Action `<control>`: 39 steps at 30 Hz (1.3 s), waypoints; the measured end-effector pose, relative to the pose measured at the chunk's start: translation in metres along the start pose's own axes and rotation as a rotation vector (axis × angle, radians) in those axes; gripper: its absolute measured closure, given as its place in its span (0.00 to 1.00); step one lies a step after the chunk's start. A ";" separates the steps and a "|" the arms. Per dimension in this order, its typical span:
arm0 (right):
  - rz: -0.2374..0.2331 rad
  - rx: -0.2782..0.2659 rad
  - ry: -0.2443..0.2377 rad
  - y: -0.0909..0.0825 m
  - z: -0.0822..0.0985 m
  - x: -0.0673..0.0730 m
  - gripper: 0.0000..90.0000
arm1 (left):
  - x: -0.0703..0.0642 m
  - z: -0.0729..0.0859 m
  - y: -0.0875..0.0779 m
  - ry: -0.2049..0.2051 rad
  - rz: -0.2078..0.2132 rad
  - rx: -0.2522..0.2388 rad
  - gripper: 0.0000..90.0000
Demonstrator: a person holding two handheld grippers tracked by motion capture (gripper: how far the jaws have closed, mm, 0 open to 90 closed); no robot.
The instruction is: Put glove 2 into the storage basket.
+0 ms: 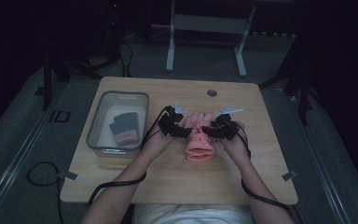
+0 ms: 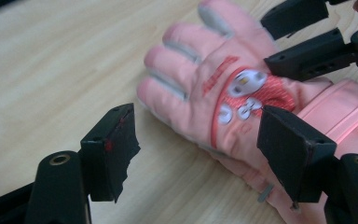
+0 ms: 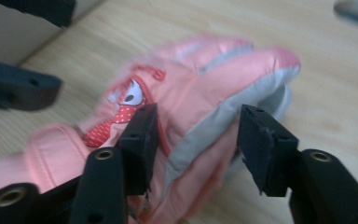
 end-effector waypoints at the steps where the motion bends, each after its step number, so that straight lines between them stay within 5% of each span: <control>1: -0.005 0.020 0.017 0.003 0.006 -0.004 0.50 | 0.000 0.001 0.003 -0.007 0.008 0.004 0.31; 3: 0.019 0.060 0.000 0.008 0.014 -0.009 0.46 | -0.003 0.002 0.010 -0.010 0.041 0.022 0.30; 6: -0.027 0.084 0.020 0.012 0.021 -0.014 0.46 | -0.007 0.002 0.022 -0.018 0.076 0.048 0.28; 14: -0.107 0.126 0.085 0.021 0.030 -0.020 0.46 | 0.002 0.006 0.051 -0.143 0.199 0.103 0.30; 17: -0.136 0.139 0.100 0.026 0.031 -0.019 0.46 | 0.001 0.010 0.061 -0.201 0.273 0.117 0.35; 22: -0.187 0.154 0.136 0.029 0.031 -0.018 0.50 | -0.004 0.013 0.065 -0.253 0.388 0.113 0.61; 24: -0.227 0.150 0.161 0.031 0.032 -0.017 0.54 | -0.005 0.012 0.065 -0.249 0.387 0.112 0.70; 29: -0.204 0.105 0.162 0.029 0.032 -0.013 0.66 | -0.009 0.009 0.062 -0.216 0.357 0.121 0.86; 34: -0.198 0.059 0.190 0.023 0.032 -0.009 0.72 | -0.014 0.001 0.055 -0.172 0.314 0.135 0.89; 39: -0.206 0.029 0.213 0.015 0.030 -0.008 0.74 | -0.016 -0.006 0.044 -0.158 0.323 0.110 0.89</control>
Point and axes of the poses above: each handheld gripper's, and its own axes: y roughly forward along the jaws, z roughly out of its underside, x roughly to its left, the point moved 8 cm from there along y, roughly forward along the jaws, and after that the axes turned 10 degrees about x, right-handed, at the moved point
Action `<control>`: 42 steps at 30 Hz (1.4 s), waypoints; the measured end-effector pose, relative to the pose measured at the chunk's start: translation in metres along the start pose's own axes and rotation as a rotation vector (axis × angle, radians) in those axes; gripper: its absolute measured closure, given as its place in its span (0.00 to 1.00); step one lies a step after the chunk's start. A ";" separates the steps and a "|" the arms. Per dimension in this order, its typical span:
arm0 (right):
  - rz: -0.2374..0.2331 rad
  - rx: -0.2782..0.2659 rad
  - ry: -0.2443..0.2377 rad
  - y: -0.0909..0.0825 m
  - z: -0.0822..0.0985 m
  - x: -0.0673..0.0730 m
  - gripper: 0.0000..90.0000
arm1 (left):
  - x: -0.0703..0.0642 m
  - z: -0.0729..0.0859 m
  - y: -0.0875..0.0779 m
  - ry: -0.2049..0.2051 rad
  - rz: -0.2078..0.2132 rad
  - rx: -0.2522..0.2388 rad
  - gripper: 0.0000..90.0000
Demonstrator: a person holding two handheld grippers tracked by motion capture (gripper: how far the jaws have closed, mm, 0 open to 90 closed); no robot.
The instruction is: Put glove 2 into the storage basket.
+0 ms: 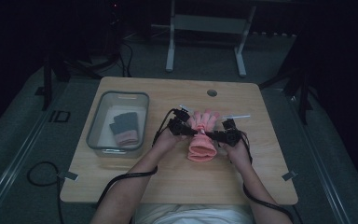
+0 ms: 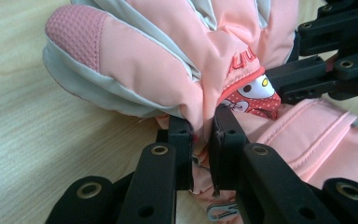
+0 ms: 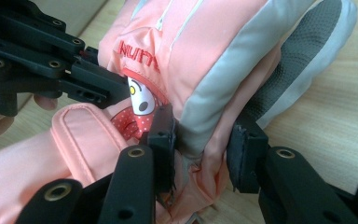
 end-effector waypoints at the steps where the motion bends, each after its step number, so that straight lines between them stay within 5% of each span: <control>1: 0.003 -0.010 -0.008 -0.002 -0.001 0.001 0.74 | -0.002 -0.001 -0.003 0.001 0.000 -0.008 0.89; 16: -0.019 -0.077 -0.065 -0.024 -0.033 0.041 0.74 | -0.005 -0.006 -0.066 0.022 -0.082 -0.065 0.89; 42: -0.086 -0.123 -0.219 -0.024 -0.123 0.146 0.74 | 0.031 0.011 -0.197 -0.049 -0.249 -0.156 0.89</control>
Point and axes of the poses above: each handheld gripper's, and its own axes: y roughly forward along the jaws, z roughly out of its underside, x roughly to its left, the point moved 8 cm from there along y, roughly forward along the jaws, and after that the axes turned 10 degrees about x, right-handed, at the moved point
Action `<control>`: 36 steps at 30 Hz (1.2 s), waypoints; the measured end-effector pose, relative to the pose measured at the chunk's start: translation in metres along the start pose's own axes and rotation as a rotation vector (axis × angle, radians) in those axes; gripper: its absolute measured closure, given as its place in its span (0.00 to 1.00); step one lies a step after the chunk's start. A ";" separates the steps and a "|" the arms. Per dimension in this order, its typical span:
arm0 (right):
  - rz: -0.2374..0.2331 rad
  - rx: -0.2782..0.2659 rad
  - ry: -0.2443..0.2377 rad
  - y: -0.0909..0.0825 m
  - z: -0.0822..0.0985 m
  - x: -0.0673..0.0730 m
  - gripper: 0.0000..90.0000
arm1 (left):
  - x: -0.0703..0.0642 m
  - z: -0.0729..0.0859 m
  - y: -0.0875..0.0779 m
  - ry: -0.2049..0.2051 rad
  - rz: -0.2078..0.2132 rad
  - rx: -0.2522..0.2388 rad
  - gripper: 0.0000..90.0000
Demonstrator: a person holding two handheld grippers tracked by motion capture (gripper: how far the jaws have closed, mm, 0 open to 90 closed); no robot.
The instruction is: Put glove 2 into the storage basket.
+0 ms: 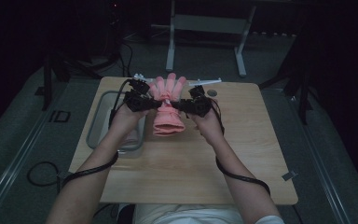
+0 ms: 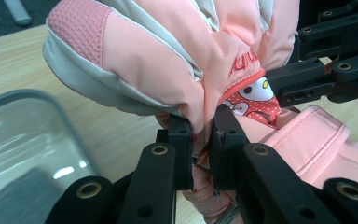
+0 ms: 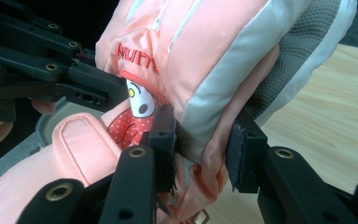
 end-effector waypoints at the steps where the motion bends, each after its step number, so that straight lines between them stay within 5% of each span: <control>1: -0.003 0.003 -0.005 0.002 -0.003 0.004 0.74 | 0.004 0.001 -0.004 -0.005 -0.007 -0.003 0.89; 8: -0.034 0.008 -0.034 0.020 -0.020 0.025 0.74 | 0.023 0.014 -0.024 -0.032 -0.047 -0.009 0.89; 23: -0.119 0.053 -0.107 0.078 -0.050 0.082 0.74 | 0.078 0.059 -0.066 -0.154 -0.127 -0.028 0.89; 27: -0.132 0.063 -0.115 0.089 -0.051 0.087 0.74 | 0.083 0.064 -0.067 -0.163 -0.133 -0.030 0.89; 36: -0.134 0.127 -0.092 0.128 -0.037 0.075 0.74 | 0.108 0.088 -0.032 -0.242 -0.117 -0.007 0.89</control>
Point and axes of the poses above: each handheld gripper's, and its own axes: y roughly forward along the jaws, z roughly out of its underside, x roughly to its left, the point moved 8 cm from there along y, roughly forward along the jaws, and after that the axes turned 10 degrees about x, right-handed, at the moved point
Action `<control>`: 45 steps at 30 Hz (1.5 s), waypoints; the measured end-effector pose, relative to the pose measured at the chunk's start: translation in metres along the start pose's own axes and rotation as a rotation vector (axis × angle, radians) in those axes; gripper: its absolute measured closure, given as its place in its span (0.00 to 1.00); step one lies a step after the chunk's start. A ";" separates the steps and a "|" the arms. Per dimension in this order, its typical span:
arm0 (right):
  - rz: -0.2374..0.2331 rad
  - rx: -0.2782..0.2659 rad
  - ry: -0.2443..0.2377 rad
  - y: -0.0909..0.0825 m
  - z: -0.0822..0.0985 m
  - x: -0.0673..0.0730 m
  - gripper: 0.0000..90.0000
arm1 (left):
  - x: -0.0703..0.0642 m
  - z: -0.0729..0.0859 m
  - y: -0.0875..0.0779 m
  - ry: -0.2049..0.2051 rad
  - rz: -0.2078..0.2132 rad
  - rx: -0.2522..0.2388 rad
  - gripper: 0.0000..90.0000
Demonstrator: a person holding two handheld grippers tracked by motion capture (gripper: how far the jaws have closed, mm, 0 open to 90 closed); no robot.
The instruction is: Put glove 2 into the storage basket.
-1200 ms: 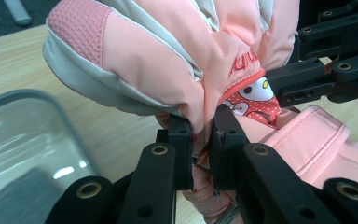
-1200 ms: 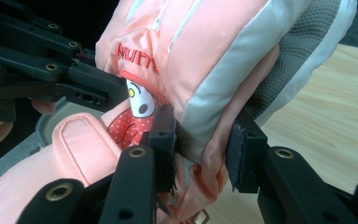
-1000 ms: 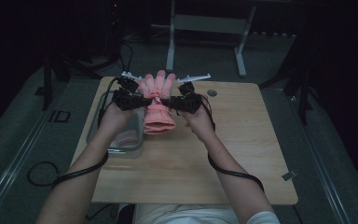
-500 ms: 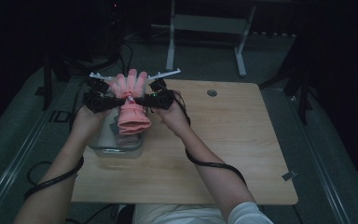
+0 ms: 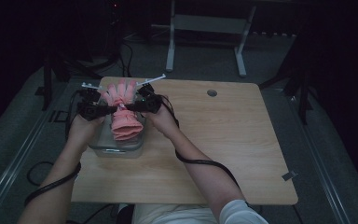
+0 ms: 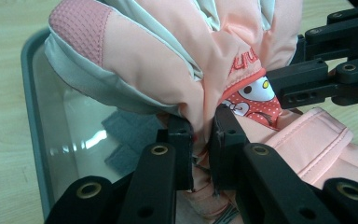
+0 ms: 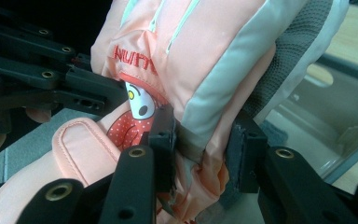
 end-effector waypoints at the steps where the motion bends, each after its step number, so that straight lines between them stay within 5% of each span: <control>1: -0.001 0.006 0.005 0.004 0.001 -0.002 0.74 | 0.002 0.001 0.004 -0.008 0.002 0.000 0.89; 14: -0.011 0.087 0.072 0.046 0.027 -0.021 0.73 | 0.019 0.024 0.046 -0.072 0.011 0.079 0.89; 24: -0.007 0.130 0.112 0.056 0.033 -0.027 0.68 | 0.023 0.030 0.055 -0.093 -0.003 0.139 0.87; 30: 0.008 0.116 0.114 0.045 0.027 -0.032 0.57 | 0.022 0.027 0.055 -0.082 0.003 0.131 0.81; 34: 0.015 0.094 0.072 0.033 0.022 -0.031 0.46 | 0.022 0.025 0.055 -0.077 -0.011 0.140 0.79; 45: 0.017 0.001 0.039 0.004 0.018 -0.030 0.34 | 0.024 0.017 0.060 -0.073 -0.068 0.116 0.69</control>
Point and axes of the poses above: each handheld gripper's, and its own axes: y roughly forward along the jaws, z roughly out of its underside, x roughly to its left, the point moved 8 cm from there along y, roughly forward along the jaws, and after that the axes turned 10 degrees about x, right-handed, at the moved point
